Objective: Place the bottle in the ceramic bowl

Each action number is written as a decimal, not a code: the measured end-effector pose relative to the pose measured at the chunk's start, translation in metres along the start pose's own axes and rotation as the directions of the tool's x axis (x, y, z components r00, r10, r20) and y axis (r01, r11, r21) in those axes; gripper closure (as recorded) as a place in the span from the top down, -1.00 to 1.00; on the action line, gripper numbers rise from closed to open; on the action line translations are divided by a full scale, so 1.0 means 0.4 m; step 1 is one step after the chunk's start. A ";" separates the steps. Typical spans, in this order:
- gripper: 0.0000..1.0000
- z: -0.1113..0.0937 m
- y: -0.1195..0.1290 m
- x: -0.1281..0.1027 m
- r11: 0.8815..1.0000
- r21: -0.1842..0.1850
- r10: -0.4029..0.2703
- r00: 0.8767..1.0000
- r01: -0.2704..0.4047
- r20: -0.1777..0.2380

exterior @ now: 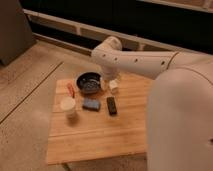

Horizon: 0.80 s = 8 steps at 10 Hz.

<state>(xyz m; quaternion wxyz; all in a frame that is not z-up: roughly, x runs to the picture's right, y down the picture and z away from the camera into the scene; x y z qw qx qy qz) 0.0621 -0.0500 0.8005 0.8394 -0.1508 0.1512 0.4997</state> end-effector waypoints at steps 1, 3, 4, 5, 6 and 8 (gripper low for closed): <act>0.30 -0.001 -0.092 -0.029 0.998 0.014 0.057 0.995 -0.058 0.076; 0.30 0.009 -0.185 -0.041 0.995 0.003 0.103 0.983 -0.104 0.153; 0.30 0.020 -0.216 -0.045 0.993 -0.016 0.114 0.976 -0.113 0.185; 0.30 0.036 -0.231 -0.049 0.993 -0.047 0.112 0.971 -0.104 0.212; 0.30 0.058 -0.242 -0.049 0.993 -0.082 0.104 0.968 -0.087 0.229; 0.30 0.075 -0.255 -0.047 0.991 -0.108 0.101 0.965 -0.077 0.242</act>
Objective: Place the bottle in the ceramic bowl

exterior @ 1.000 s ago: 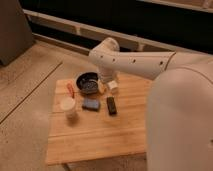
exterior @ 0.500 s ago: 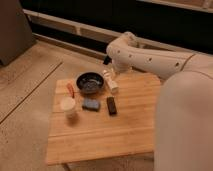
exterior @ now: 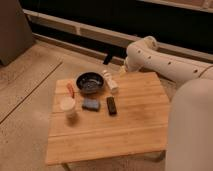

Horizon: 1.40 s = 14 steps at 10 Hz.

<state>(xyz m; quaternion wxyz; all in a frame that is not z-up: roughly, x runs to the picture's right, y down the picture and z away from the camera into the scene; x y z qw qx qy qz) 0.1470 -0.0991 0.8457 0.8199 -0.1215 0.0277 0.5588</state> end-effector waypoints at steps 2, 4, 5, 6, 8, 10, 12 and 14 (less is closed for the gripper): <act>0.30 0.002 0.009 -0.006 1.000 -0.005 -0.002 1.000 0.002 0.000; 0.30 0.042 0.019 0.001 1.000 -0.015 -0.015 0.999 0.014 -0.045; 0.30 0.081 0.061 -0.007 0.998 -0.036 -0.046 0.996 0.043 -0.077; 0.30 0.114 0.090 -0.017 0.996 -0.043 -0.077 0.991 0.073 -0.106; 0.30 0.163 0.108 -0.034 0.993 -0.039 -0.113 0.983 0.108 -0.147; 0.30 0.219 0.119 -0.063 0.992 -0.029 -0.129 0.974 0.126 -0.184; 0.30 0.275 0.091 -0.086 0.996 -0.013 -0.091 0.974 0.090 -0.206; 0.30 0.324 0.068 -0.081 1.000 -0.001 -0.028 0.970 0.028 -0.240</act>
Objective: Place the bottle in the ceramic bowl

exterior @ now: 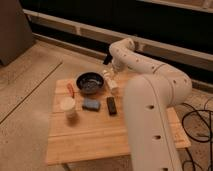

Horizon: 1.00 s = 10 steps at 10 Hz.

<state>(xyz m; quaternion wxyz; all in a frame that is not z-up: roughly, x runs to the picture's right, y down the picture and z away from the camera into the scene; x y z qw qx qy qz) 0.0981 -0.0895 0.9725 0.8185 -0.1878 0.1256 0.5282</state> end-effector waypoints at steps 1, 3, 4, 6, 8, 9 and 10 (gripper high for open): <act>0.30 0.023 -0.008 0.004 1.000 -0.003 0.029 0.999 -0.029 -0.023; 0.30 0.066 -0.001 0.011 0.998 -0.002 0.062 0.995 -0.063 -0.074; 0.30 0.088 0.002 0.015 0.997 0.002 0.077 0.992 -0.077 -0.103; 0.30 0.107 0.002 0.016 0.996 0.008 0.090 0.988 -0.090 -0.129; 0.30 0.122 0.014 0.011 0.996 0.004 0.089 0.985 -0.090 -0.146; 0.30 0.126 0.023 0.003 0.997 0.000 0.082 0.986 -0.083 -0.145; 0.30 0.119 0.039 -0.021 0.998 -0.012 0.063 0.990 -0.065 -0.130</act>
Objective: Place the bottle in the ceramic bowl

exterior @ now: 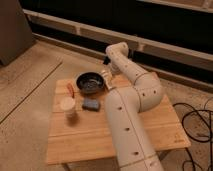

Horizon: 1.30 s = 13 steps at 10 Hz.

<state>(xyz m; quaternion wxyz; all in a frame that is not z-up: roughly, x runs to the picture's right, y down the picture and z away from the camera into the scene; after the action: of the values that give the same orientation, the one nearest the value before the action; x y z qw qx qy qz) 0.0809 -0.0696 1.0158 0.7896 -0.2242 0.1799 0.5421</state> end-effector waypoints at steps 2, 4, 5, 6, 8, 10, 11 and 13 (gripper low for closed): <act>0.30 -0.019 0.032 -0.031 0.999 -0.025 -0.034 0.999 0.035 0.031; 0.30 -0.001 0.045 -0.023 0.998 -0.037 -0.051 0.999 0.052 0.017; 0.30 0.012 0.029 -0.006 0.998 -0.029 -0.060 0.998 0.059 -0.004; 0.30 0.016 0.022 0.001 0.997 -0.024 -0.071 0.997 0.071 -0.014; 0.30 0.034 0.009 0.019 0.996 -0.011 -0.090 0.995 0.090 -0.042; 0.30 0.053 0.003 0.040 0.994 -0.004 -0.109 0.991 0.109 -0.078; 0.19 0.067 0.006 0.061 0.993 -0.007 -0.121 0.986 0.121 -0.113; -0.25 0.095 0.002 0.109 0.990 -0.005 -0.141 0.972 0.143 -0.189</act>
<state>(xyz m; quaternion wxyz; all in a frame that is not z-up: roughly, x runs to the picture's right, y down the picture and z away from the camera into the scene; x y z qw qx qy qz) 0.0968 -0.0147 1.0242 0.8067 -0.2836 0.2397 0.4597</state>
